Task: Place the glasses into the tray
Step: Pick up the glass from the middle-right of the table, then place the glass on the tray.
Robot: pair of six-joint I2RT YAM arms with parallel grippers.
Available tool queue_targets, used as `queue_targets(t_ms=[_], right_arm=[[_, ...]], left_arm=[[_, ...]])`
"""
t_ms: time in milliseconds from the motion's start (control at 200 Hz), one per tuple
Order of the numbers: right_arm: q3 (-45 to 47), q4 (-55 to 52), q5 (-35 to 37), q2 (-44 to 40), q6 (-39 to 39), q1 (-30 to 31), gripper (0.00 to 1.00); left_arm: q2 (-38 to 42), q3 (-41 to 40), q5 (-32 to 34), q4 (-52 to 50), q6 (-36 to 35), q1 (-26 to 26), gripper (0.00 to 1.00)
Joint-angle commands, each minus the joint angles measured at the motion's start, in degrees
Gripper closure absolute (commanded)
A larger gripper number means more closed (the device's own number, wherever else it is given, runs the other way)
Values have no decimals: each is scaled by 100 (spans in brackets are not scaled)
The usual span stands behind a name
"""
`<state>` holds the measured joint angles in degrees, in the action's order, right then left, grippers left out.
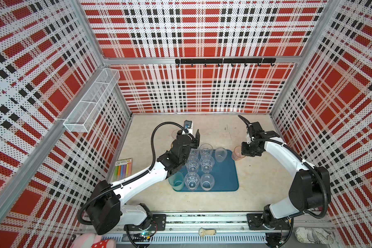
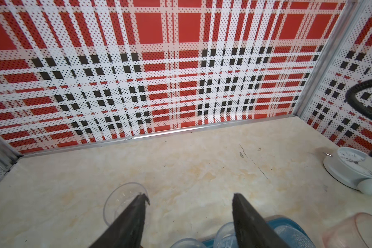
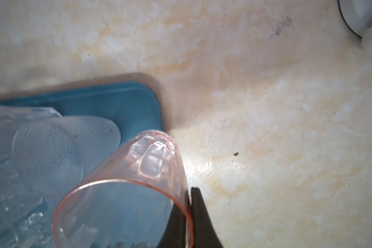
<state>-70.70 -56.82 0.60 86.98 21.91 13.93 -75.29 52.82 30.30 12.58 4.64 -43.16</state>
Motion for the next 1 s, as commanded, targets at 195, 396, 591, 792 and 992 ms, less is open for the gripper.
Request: queue_targets(t_ms=[195, 396, 591, 792, 992], right_arm=[[-347, -1527, 949, 177, 181, 1585, 92], [-408, -669, 574, 661, 569, 2002, 92], [-436, -196, 494, 1043, 636, 2058, 91], [-384, -64, 502, 1171, 702, 2181, 90], [-215, 48, 545, 1242, 707, 2222, 87]], left_arm=[[161, -153, -86, 280, 87, 220, 34], [270, -255, -43, 278, 175, 218, 34], [404, -365, 17, 210, 148, 254, 34], [406, -425, -1, 252, 189, 264, 34], [368, -389, -51, 254, 188, 255, 34]])
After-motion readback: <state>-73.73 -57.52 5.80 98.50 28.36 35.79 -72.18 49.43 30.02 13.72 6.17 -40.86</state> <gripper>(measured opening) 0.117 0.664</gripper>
